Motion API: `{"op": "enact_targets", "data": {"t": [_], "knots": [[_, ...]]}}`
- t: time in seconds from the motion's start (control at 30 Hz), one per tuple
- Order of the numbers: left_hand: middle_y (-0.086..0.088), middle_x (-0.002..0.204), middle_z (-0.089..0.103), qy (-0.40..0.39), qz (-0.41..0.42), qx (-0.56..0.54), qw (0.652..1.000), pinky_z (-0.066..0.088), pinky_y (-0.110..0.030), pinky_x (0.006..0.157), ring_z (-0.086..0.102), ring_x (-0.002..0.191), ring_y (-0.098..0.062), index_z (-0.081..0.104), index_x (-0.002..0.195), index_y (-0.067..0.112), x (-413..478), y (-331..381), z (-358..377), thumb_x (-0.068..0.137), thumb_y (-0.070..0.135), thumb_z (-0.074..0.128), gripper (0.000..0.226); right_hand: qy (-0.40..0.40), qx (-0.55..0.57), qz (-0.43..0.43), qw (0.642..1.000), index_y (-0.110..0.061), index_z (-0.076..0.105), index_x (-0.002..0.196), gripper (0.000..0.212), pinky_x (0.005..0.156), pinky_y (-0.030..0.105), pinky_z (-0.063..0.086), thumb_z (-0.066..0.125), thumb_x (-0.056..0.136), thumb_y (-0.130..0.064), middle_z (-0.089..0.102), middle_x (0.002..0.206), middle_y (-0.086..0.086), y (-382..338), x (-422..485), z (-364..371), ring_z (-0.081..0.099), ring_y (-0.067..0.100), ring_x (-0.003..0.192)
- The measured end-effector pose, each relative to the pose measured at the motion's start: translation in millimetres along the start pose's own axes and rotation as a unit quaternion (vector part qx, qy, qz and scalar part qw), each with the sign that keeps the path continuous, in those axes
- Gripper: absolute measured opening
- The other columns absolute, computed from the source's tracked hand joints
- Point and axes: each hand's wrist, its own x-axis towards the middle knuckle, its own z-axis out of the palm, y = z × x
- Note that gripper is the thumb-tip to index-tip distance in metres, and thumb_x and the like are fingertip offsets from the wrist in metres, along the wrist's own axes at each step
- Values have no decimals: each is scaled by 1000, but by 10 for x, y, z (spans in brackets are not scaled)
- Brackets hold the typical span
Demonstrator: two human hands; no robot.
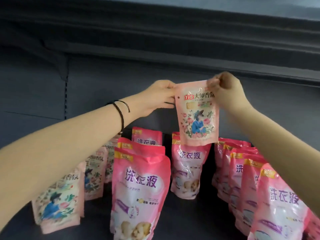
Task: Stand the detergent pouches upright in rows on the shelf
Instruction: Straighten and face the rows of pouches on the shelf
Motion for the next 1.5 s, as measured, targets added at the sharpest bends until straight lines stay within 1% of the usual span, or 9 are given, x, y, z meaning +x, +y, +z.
{"op": "enact_targets", "data": {"t": [0.13,0.4,0.53,0.63,0.73,0.83,1.03,1.3,1.5], "knots": [[-14,110,69,43,7,-80,996,57,-34,84,68,99,-24,58,109,11,-284,146,-243,97,20,55,15,67,110,30,991,-25,50,79,18,70,36,49,50,97,-23,58,84,-2,-490,-147,288,57,18,80],[-10,109,69,47,45,-103,993,59,-34,78,69,98,-23,57,110,11,-1154,375,-1110,100,20,47,17,102,158,33,982,-21,49,74,21,46,18,41,55,95,-22,52,72,-6,-1457,-702,939,47,3,51],[-12,114,66,58,36,-112,991,58,-33,77,66,92,-19,55,113,11,-1528,390,-1449,102,22,43,20,99,202,68,972,-19,49,75,21,58,25,48,55,95,-19,54,74,-3,-1810,-997,1297,52,8,61],[-7,109,67,73,36,-95,992,55,-41,87,65,94,-19,56,112,13,-1796,294,-1598,102,25,43,21,92,230,107,963,-17,49,77,19,63,30,49,55,95,-21,54,75,-2,-1921,-1264,1492,52,13,67],[-2,103,69,93,34,-92,991,54,-44,90,66,94,-19,57,109,17,-2101,84,-1669,100,31,45,21,85,252,119,957,-18,48,77,19,55,25,46,54,95,-21,51,71,-4,-1931,-1577,1686,49,10,61],[7,90,70,120,24,-101,987,56,-26,69,67,81,-8,59,105,21,-2424,-256,-1664,99,36,46,21,88,248,120,957,-18,47,78,19,45,17,38,55,95,-20,45,65,-7,-1811,-1933,1931,40,6,51],[15,92,71,190,-21,-106,976,50,-11,63,67,84,1,58,104,25,-2861,-1006,-1514,97,39,46,20,101,229,123,960,-17,48,78,19,66,28,41,54,96,-16,48,72,-7,-1418,-2481,2447,43,8,68],[17,111,61,278,-51,-91,955,51,-22,78,58,105,0,53,109,43,-3328,-1668,-1187,78,44,62,33,120,209,130,962,-18,51,83,15,69,25,45,52,97,-21,54,75,-11,-1053,-2698,2729,51,6,71],[8,118,58,290,-20,-83,953,51,-14,76,58,109,-3,46,117,44,-3394,-1874,-1086,84,23,63,42,82,201,103,971,-25,52,91,8,65,14,47,52,98,-21,60,80,-19,-1011,-2789,2800,56,-4,73]]}}
